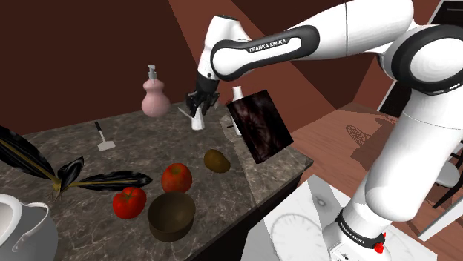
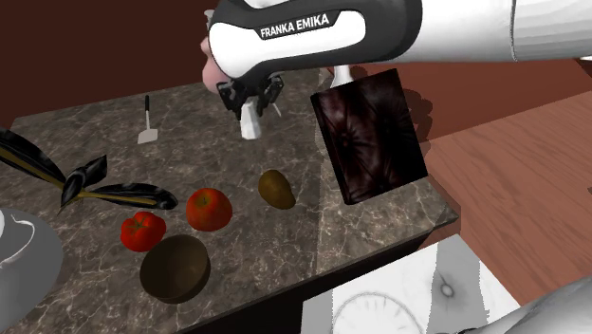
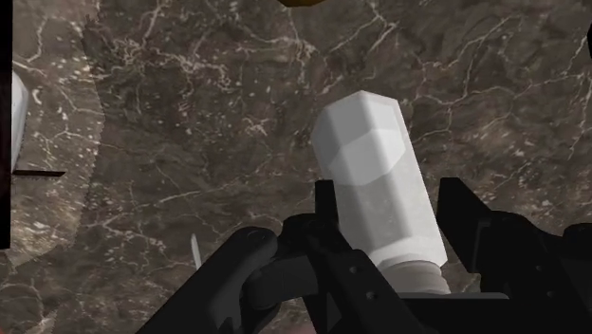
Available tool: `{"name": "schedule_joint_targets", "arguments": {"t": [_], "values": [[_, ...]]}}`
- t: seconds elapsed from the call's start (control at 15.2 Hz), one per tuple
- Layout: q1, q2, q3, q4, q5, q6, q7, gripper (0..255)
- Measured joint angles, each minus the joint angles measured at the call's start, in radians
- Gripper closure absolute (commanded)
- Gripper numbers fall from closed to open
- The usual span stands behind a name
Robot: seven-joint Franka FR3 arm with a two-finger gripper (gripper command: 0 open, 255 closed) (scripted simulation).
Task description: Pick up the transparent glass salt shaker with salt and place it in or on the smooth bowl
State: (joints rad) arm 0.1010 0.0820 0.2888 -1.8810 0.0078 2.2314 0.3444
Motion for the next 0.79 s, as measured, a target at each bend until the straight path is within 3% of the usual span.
{"name": "schedule_joint_targets", "arguments": {"t": [0.26, 0.79], "values": [[0.01, -0.03, 0.01, -0.005, 0.003, -0.024, 0.02, 255], [0.088, -0.138, 0.088, -0.107, -0.006, -0.023, 0.184, 255]]}}
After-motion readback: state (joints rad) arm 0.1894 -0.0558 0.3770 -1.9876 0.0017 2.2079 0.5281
